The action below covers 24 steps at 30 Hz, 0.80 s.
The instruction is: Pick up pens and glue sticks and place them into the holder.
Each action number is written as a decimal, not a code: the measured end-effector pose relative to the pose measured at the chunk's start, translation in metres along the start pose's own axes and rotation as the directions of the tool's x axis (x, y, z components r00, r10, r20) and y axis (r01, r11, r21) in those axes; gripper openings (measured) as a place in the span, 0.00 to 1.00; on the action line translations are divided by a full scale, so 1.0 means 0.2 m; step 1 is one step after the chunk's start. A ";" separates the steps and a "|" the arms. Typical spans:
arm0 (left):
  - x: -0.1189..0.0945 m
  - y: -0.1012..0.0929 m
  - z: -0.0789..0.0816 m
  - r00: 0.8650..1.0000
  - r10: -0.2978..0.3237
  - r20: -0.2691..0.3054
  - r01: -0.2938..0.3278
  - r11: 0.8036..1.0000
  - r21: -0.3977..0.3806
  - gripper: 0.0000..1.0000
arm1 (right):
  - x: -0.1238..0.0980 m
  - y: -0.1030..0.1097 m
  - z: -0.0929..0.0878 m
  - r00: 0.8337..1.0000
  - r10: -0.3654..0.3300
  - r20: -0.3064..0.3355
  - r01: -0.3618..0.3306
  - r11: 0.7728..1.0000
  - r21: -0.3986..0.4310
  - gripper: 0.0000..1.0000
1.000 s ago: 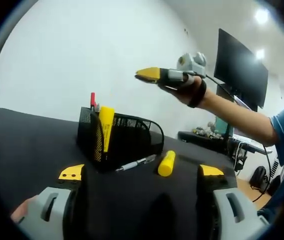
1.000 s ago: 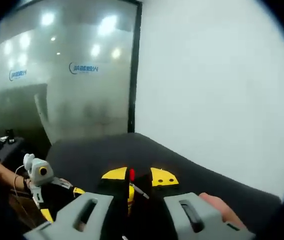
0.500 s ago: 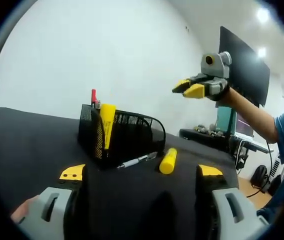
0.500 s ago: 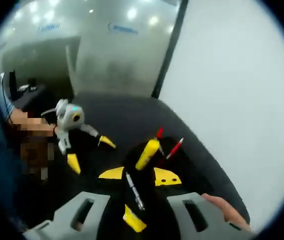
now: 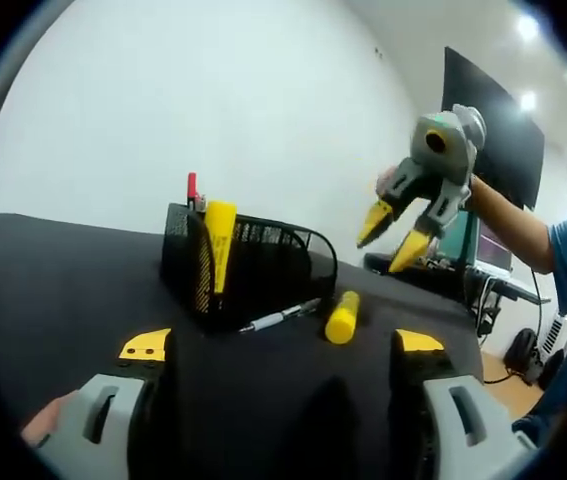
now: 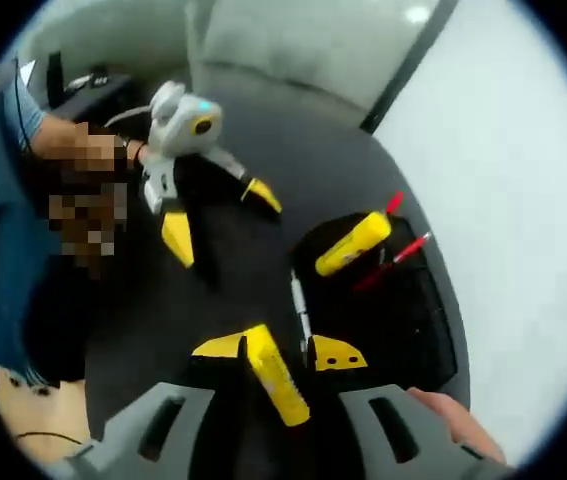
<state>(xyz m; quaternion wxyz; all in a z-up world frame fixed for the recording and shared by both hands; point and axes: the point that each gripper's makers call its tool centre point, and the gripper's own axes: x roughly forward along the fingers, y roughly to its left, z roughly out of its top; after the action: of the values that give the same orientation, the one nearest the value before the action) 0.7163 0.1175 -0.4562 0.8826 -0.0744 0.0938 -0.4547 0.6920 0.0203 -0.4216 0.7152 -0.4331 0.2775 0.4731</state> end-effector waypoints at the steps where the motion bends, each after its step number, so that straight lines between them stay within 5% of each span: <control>1: 0.00 0.00 0.00 1.000 0.003 -0.002 -0.003 1.000 0.000 0.88 | 0.02 0.01 -0.01 1.000 0.011 -0.009 -0.011 1.000 -0.009 0.21; 16: 0.00 0.03 0.00 0.999 0.038 -0.002 -0.038 0.999 0.005 0.88 | 0.29 0.06 -0.10 0.978 0.095 -0.188 -0.129 0.975 -0.179 0.19; 24: 0.00 0.04 0.00 0.999 0.046 0.004 -0.046 0.999 -0.001 0.88 | 0.33 0.07 -0.11 0.958 0.149 -0.246 -0.203 0.956 -0.210 0.17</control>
<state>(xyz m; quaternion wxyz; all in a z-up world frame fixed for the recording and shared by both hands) 0.7232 0.1223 -0.4575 0.8930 -0.0737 0.0938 -0.4339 0.7059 0.0323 -0.4902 0.5777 -0.5386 0.3380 0.5118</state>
